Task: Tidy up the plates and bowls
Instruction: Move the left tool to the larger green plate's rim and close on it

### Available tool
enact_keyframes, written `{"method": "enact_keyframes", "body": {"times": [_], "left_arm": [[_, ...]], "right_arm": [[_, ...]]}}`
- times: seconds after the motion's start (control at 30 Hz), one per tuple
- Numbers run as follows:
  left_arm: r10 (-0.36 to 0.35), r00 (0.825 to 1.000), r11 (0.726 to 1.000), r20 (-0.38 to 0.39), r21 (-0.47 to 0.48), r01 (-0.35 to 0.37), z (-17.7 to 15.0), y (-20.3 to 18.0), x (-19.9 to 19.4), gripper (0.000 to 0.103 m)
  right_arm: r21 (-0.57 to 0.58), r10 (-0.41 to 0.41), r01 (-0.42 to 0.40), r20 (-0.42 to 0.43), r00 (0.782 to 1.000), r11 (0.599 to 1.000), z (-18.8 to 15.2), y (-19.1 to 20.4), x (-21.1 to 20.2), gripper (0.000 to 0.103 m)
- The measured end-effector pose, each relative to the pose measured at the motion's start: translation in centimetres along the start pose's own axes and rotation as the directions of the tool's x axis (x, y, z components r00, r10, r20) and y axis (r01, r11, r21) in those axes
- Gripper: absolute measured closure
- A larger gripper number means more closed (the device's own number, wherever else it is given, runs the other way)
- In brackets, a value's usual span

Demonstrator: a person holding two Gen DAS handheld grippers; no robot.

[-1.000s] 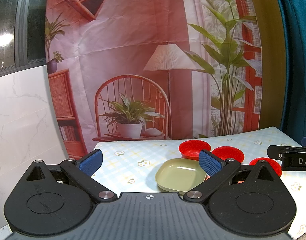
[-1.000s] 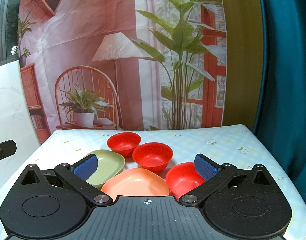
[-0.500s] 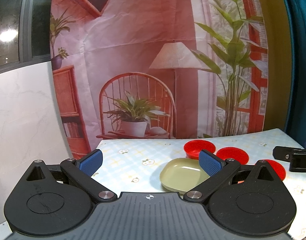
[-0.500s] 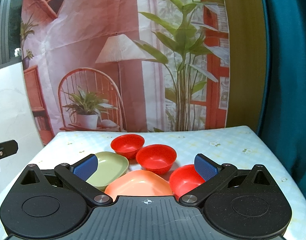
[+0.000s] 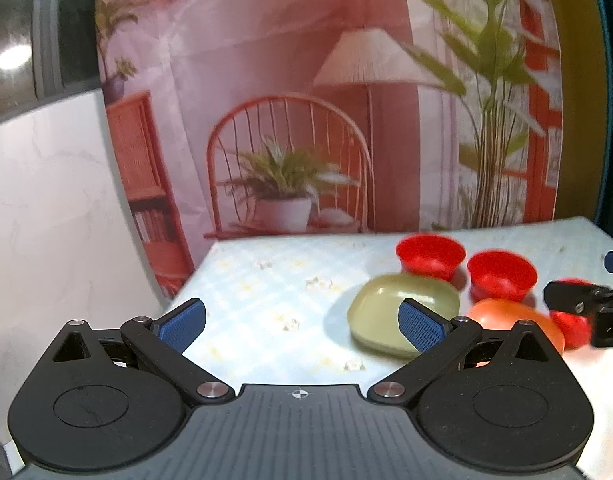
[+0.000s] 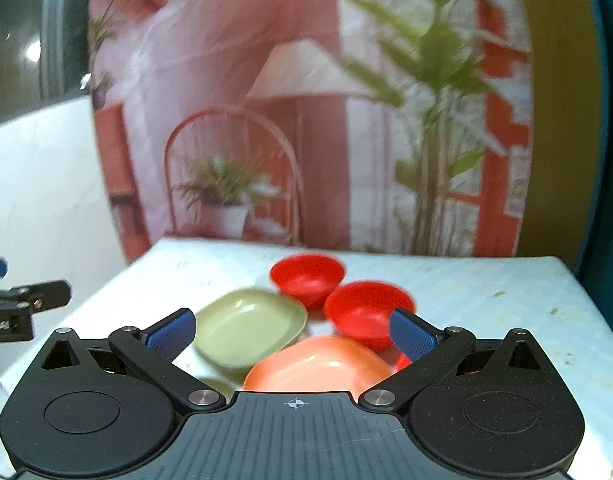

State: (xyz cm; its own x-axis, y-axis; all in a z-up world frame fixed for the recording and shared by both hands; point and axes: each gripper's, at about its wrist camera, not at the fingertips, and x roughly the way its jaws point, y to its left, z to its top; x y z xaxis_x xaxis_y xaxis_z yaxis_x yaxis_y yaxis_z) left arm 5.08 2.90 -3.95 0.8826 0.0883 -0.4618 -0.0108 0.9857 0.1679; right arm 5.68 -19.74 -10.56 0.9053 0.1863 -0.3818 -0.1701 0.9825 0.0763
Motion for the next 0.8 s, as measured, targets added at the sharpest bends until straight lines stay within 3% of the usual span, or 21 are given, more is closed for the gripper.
{"method": "enact_keyframes", "body": {"times": [0.2, 0.33, 0.4, 0.47, 0.53, 0.67, 0.8], "left_arm": [[-0.035, 0.996, 0.999, -0.08, -0.022, 0.033, -1.6, 0.6, 3.0, 0.0], [-0.13, 0.983, 0.989, -0.128, -0.083, 0.12, -3.4, 1.0, 4.5, 0.0], [-0.141, 0.98, 0.987, -0.143, -0.101, 0.128, -4.2, 1.0, 4.9, 0.001], [-0.141, 0.978, 0.987, -0.152, -0.098, 0.127, -4.8, 0.8, 5.2, 0.005], [-0.153, 0.974, 0.986, -0.164, -0.088, 0.14, -5.4, 0.7, 5.4, 0.018], [-0.164, 0.965, 0.986, -0.205, -0.072, 0.152, -5.9, 0.2, 5.9, 0.023], [-0.186, 0.954, 0.982, -0.234, -0.078, 0.172, -6.3, 0.1, 6.5, 0.043]], "right_arm": [[-0.036, -0.018, 0.015, -0.096, 0.995, 0.999, -2.2, 1.4, 2.9, 0.0], [-0.004, -0.007, 0.006, -0.162, 0.987, 1.0, -3.6, 1.1, 3.8, 0.0], [0.016, 0.015, -0.012, -0.202, 0.979, 1.0, -4.5, 0.9, 4.0, 0.001], [0.023, 0.025, -0.021, -0.231, 0.973, 1.0, -5.2, 0.8, 4.2, 0.007], [0.024, 0.024, -0.018, -0.256, 0.966, 1.0, -5.7, 0.7, 4.3, 0.013], [0.04, 0.027, -0.016, -0.272, 0.962, 0.999, -5.9, 0.3, 4.5, 0.016], [0.055, 0.043, -0.028, -0.291, 0.956, 0.998, -6.3, 0.1, 4.5, 0.024]]}}
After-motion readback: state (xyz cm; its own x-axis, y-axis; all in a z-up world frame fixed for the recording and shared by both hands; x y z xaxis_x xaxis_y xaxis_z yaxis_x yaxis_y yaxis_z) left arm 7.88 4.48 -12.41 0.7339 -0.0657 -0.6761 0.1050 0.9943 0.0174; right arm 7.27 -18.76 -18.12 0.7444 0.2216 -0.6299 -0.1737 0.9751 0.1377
